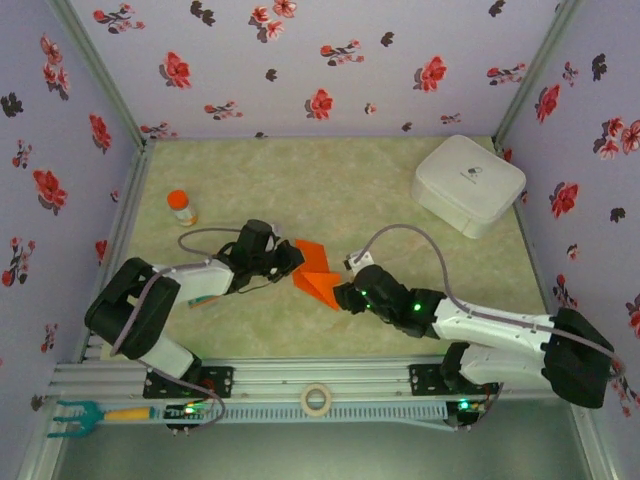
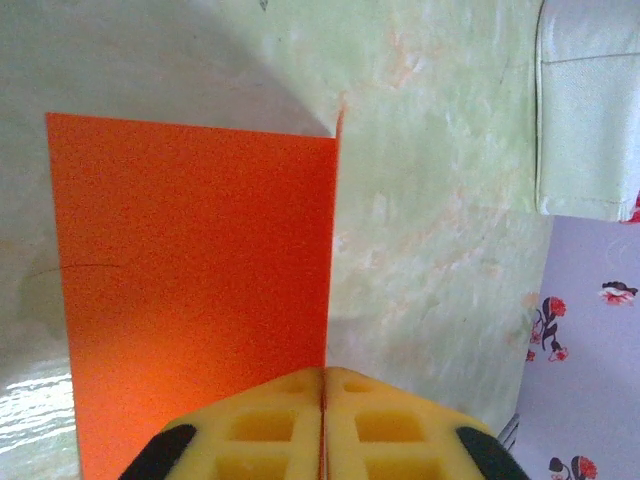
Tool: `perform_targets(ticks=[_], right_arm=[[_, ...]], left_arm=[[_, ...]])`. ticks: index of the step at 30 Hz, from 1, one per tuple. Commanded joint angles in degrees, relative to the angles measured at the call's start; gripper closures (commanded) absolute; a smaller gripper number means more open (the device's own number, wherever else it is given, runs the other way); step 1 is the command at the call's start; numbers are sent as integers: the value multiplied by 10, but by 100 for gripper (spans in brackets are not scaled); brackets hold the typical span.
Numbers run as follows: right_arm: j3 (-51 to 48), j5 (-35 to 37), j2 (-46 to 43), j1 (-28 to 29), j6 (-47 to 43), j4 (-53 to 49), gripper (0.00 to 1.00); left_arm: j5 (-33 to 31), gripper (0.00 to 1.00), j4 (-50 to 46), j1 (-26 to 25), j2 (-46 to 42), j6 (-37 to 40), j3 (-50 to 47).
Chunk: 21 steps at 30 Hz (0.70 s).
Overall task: Fold a paper plane with a square sheet of paper (pick it up from the middle)
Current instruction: Fourth fold the wing at the center of the table.
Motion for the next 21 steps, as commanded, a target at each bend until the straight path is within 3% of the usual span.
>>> perform_targets(ticks=[1,5,11,21], right_arm=[[-3,82,16,27,-62,32,52],[-7,107,24,45,-71,38,52],[-17,137,24,78,-105,53,52],[11,180,113,129,-172,82,49]], left_arm=[[-5,88,2,-2,-10,-2,-2],[10,82,1,-2,-2,5,7],[27,83,6,-2,8,9,17],[34,80,4,-2,6,7,19]])
